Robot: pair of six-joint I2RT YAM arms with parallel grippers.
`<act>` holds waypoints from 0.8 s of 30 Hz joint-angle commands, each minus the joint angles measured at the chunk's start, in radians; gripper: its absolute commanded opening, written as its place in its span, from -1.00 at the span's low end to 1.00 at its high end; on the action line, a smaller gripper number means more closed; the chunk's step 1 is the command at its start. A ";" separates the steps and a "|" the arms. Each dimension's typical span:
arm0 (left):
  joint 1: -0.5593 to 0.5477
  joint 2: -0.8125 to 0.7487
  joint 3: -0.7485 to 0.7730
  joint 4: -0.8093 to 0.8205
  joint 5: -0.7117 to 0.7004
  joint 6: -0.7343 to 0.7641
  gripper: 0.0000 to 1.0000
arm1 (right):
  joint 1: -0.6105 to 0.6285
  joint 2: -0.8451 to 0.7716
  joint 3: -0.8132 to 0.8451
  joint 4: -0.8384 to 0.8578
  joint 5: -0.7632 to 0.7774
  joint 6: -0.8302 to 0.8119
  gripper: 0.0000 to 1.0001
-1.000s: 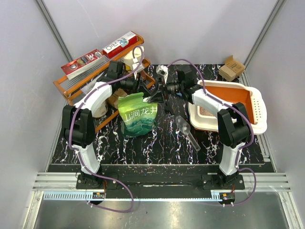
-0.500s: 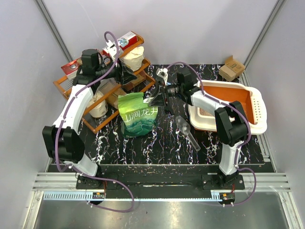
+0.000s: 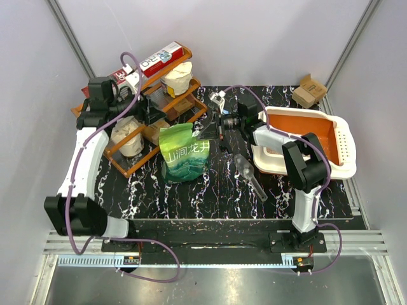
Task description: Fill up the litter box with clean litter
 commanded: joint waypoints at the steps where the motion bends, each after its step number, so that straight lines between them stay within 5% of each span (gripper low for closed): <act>1: 0.014 -0.131 -0.056 -0.095 -0.083 -0.019 0.29 | -0.017 0.022 0.020 0.141 0.002 0.192 -0.85; 6: 0.101 -0.251 -0.153 -0.169 -0.084 0.001 0.46 | -0.026 0.033 0.068 0.074 -0.037 0.242 -1.00; 13: 0.184 -0.386 -0.303 -0.238 0.032 0.182 0.61 | -0.044 -0.013 0.148 -0.415 -0.008 -0.020 -1.00; 15: 0.181 -0.443 -0.427 -0.112 0.106 0.052 0.64 | -0.046 -0.021 0.152 -0.460 0.000 -0.086 -1.00; 19: 0.129 -0.495 -0.650 0.512 -0.023 -0.356 0.65 | -0.047 -0.033 0.148 -0.462 0.020 -0.116 -1.00; 24: -0.055 -0.420 -0.586 0.550 -0.124 -0.380 0.64 | -0.055 -0.035 0.133 -0.362 0.031 -0.017 -1.00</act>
